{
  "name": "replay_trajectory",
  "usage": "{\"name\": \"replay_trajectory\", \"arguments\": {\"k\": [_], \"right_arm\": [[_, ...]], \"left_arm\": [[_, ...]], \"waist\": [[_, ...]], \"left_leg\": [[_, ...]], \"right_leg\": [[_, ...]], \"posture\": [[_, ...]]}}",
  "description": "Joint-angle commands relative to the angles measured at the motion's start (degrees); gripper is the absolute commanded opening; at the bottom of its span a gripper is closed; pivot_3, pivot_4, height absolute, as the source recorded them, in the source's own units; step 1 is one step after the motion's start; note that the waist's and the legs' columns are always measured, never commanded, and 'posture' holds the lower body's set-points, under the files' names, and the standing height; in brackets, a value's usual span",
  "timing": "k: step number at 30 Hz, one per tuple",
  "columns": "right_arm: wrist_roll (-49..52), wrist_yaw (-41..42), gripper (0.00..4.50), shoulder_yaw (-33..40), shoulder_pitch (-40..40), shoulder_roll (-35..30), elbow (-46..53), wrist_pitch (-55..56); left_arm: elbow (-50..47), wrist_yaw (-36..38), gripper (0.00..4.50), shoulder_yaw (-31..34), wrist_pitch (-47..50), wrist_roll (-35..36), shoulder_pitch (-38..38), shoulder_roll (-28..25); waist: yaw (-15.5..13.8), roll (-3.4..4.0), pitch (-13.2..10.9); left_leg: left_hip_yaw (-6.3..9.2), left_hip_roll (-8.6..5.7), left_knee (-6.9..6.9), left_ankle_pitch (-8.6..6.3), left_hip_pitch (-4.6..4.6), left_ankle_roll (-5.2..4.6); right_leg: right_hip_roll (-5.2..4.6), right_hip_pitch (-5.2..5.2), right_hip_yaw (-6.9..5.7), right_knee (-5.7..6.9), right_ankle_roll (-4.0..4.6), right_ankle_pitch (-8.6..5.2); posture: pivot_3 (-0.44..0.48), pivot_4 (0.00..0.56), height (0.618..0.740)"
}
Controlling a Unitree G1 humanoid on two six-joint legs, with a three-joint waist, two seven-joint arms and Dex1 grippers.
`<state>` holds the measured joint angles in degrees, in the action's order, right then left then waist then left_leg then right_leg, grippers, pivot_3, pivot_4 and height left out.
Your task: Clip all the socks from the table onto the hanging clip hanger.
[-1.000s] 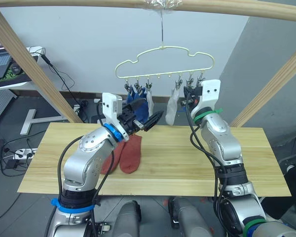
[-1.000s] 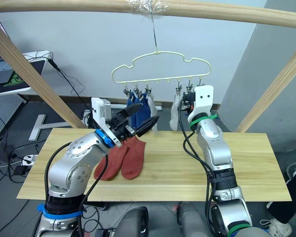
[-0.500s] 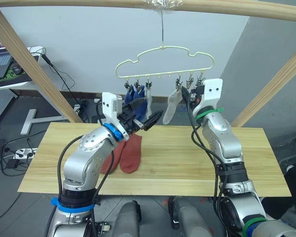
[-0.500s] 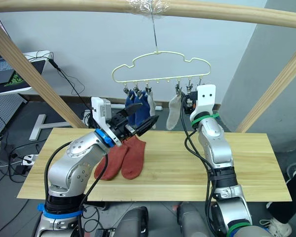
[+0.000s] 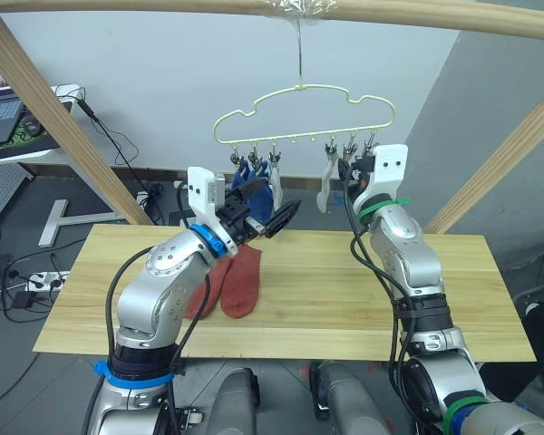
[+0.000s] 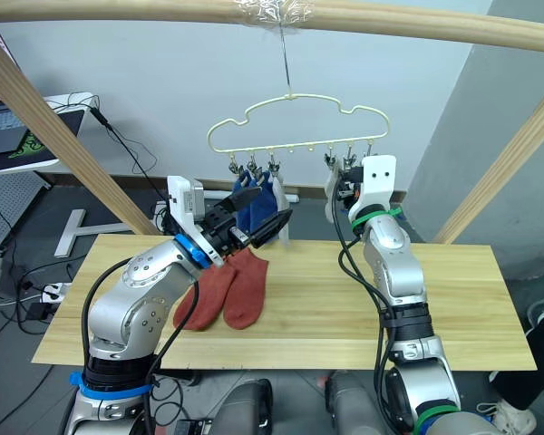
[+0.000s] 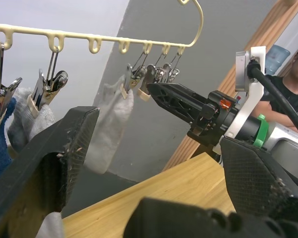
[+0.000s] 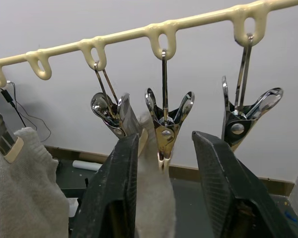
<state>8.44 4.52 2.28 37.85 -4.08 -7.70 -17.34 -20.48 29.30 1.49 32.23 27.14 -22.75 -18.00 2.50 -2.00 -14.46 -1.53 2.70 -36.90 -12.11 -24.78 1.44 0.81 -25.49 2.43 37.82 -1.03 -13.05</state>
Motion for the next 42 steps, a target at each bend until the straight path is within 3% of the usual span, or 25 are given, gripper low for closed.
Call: {"name": "replay_trajectory", "arguments": {"k": [1, 13, 33, 39, 42], "right_arm": [[0.0, -0.4, 1.75, 1.1, 2.3, 0.0, -0.2, 1.9], [-0.5, 0.8, 1.75, 1.7, 6.8, -0.6, -6.3, 5.6], [0.0, 1.6, 1.75, 1.9, 8.5, 0.3, -7.9, 6.6], [0.0, 1.7, 0.15, 2.0, 8.5, 0.1, -7.9, 6.8], [0.0, 1.8, 0.01, 1.9, 8.5, 0.1, -7.9, 6.8]], "left_arm": [[-2.6, -0.3, 4.50, 0.0, -0.2, 1.0, -1.1, 0.1], [-4.2, 0.1, 4.50, -0.3, 0.9, 2.4, -4.3, -0.3], [-4.3, -0.3, 4.50, -0.7, 1.0, 3.0, -6.1, 0.3], [-4.8, -0.6, 4.50, -1.0, 1.0, 3.1, -5.8, 0.6], [-5.1, -0.7, 4.50, -1.3, 1.2, 3.4, -5.6, 0.8]], "waist": [[0.0, 0.00, 0.0], [-0.3, 0.01, 0.0], [-0.6, 0.02, 0.0], [-0.6, 0.02, 0.0], [-0.6, 0.02, 0.0]], "left_leg": [[0.00, 0.00, 0.00, 0.00, 0.00, 0.00], [-0.01, 0.00, -0.01, 0.00, 0.00, 0.00], [-0.01, 0.00, -0.01, 0.00, 0.00, 0.00], [0.00, 0.00, -0.01, 0.00, 0.00, 0.00], [-0.01, 0.00, -0.01, 0.00, 0.00, 0.00]], "right_leg": [[0.00, 0.00, 0.00, 0.00, 0.00, 0.00], [0.00, 0.00, 0.00, 0.01, 0.00, 0.00], [0.00, 0.00, 0.00, 0.02, 0.00, 0.00], [0.00, 0.00, 0.00, 0.02, 0.01, 0.00], [0.00, 0.00, 0.00, 0.02, 0.00, 0.00]], "posture": [[0.016, 0.248, 0.740], [0.023, 0.252, 0.740], [0.025, 0.258, 0.740], [0.024, 0.258, 0.740], [0.024, 0.258, 0.740]]}}
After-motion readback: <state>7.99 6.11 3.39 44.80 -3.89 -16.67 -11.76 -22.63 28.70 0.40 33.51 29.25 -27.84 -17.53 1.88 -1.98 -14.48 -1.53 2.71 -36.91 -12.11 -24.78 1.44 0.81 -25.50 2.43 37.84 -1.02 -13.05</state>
